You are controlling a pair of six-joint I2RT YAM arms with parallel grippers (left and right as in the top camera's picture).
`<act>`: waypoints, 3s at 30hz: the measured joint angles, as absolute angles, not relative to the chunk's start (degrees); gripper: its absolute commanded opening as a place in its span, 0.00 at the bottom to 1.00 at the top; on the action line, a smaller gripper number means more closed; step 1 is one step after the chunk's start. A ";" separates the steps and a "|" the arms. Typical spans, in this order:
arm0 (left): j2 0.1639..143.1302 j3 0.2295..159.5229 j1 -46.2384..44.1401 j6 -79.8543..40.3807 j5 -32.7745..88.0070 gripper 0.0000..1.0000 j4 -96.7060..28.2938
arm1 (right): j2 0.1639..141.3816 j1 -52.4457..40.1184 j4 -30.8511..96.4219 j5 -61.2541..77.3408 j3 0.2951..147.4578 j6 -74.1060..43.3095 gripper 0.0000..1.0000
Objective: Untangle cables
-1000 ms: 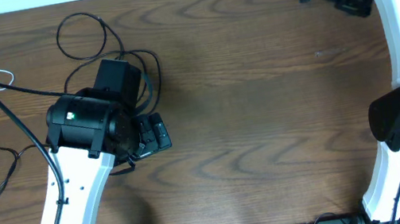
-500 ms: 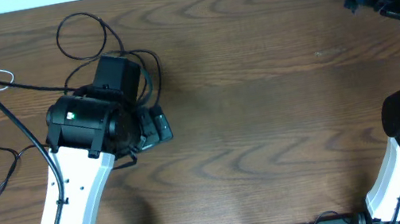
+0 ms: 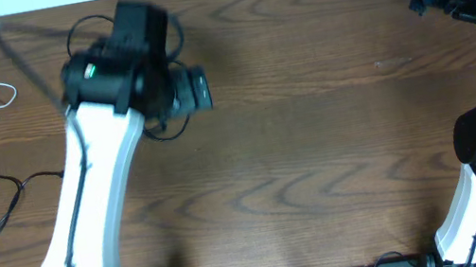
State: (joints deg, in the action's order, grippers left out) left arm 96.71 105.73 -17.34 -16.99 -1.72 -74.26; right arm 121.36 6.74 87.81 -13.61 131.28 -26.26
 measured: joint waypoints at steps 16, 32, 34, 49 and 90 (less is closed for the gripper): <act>122.34 106.06 -10.96 -7.09 -1.34 0.99 -61.06 | 121.36 6.74 87.81 -13.63 131.28 -26.26 0.99; 132.88 106.06 -5.89 6.07 8.99 0.98 -55.07 | 121.36 6.74 87.81 -13.69 131.28 -26.24 0.99; 133.01 106.04 -6.11 6.11 7.62 0.97 -54.59 | 121.36 6.74 87.81 -13.72 131.28 -26.24 0.99; 133.67 106.15 -5.74 5.67 0.86 0.37 -48.56 | 121.36 6.74 87.81 -13.74 131.28 -26.24 0.99; 93.93 117.47 -7.77 -9.08 27.99 0.98 -78.78 | 121.36 6.74 87.81 -13.76 131.28 -26.24 0.99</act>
